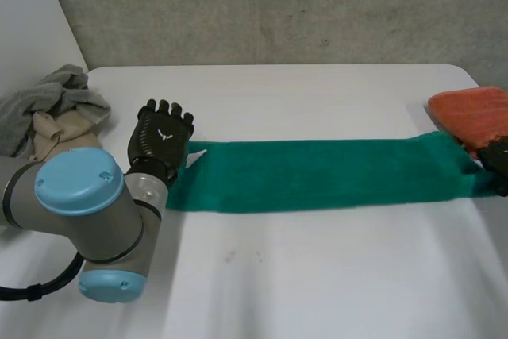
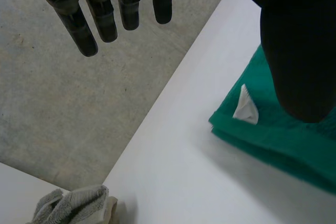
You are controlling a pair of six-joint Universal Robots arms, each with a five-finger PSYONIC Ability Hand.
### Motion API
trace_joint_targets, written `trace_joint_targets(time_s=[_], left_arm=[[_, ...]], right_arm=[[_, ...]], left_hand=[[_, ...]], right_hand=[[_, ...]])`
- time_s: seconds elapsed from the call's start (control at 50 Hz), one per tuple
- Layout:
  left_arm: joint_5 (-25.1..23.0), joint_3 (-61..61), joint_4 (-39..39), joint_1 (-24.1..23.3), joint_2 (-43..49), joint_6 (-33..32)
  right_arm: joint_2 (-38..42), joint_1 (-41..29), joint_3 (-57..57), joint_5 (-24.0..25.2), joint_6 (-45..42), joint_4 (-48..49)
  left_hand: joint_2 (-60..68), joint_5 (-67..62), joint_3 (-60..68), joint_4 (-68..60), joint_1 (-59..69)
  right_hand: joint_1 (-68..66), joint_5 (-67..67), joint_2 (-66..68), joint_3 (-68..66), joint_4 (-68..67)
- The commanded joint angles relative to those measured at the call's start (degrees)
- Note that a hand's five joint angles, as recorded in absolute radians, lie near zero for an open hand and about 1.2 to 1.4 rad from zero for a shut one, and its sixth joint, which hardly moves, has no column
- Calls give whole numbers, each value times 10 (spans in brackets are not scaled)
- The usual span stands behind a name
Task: Fold the laundry.
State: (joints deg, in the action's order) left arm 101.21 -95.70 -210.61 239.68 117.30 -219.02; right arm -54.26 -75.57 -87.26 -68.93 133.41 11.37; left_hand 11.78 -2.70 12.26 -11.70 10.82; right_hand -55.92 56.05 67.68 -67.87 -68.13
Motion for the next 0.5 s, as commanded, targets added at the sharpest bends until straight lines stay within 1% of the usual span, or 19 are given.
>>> trace_joint_targets(time_s=[0.02,0.12,0.18,0.2,0.24,0.26,0.32,0.34,0.38,0.4,0.42,0.46,0.48,0.5], left_arm=[[1,-10,1,2,-10,0],[2,-16,1,3,-17,0],[2,-19,1,5,-22,0],[2,-20,1,6,-25,0],[2,-24,1,10,-35,1],[2,-25,0,11,-37,3],[3,-28,0,25,-52,18],[3,-28,1,29,-57,24],[3,-28,2,33,-65,37],[3,-29,4,37,-72,51],[3,-29,5,38,-75,58],[2,-29,6,41,-81,70],[2,-29,7,43,-86,78],[2,-30,8,44,-87,82]], right_arm=[[-39,24,3,-40,-39,7],[-61,27,2,-46,-121,8],[-77,3,2,-40,-133,14],[-91,-33,5,-36,-131,20],[-103,-74,9,-31,-123,30],[-108,-110,11,-24,-112,44],[-110,-162,16,-14,-95,73],[-111,-196,20,-5,-84,94],[-110,-237,28,3,-76,112],[-108,-259,34,7,-72,120],[-103,-301,47,18,-62,133],[-89,-339,60,30,-50,146],[-77,-357,69,34,-43,148],[-52,-389,85,47,-31,155]], left_hand=[[-18,27,-23,17,-8],[-18,27,-23,17,-8],[-18,27,-23,17,-8],[-18,27,-23,17,-8],[-18,27,-23,17,-8],[-18,27,-23,17,-8],[-18,27,-23,17,-8],[-18,27,-23,17,-8],[-18,27,-23,17,-8],[-18,27,-23,17,-8],[-18,27,-23,17,-8],[-18,27,-23,17,-8],[-18,27,-23,17,-8],[-18,27,-23,17,-8]], right_hand=[[-241,139,123,-121,-119],[-241,139,123,-121,-119],[-241,139,123,-121,-119],[-241,139,123,-121,-119],[-241,139,123,-121,-119],[-241,139,123,-121,-119],[-241,139,123,-121,-119],[-241,139,123,-121,-119],[-241,139,123,-121,-119],[-241,139,123,-121,-119],[-241,139,123,-121,-119],[-241,139,123,-121,-119],[-241,139,123,-121,-119],[-241,139,123,-121,-119]])
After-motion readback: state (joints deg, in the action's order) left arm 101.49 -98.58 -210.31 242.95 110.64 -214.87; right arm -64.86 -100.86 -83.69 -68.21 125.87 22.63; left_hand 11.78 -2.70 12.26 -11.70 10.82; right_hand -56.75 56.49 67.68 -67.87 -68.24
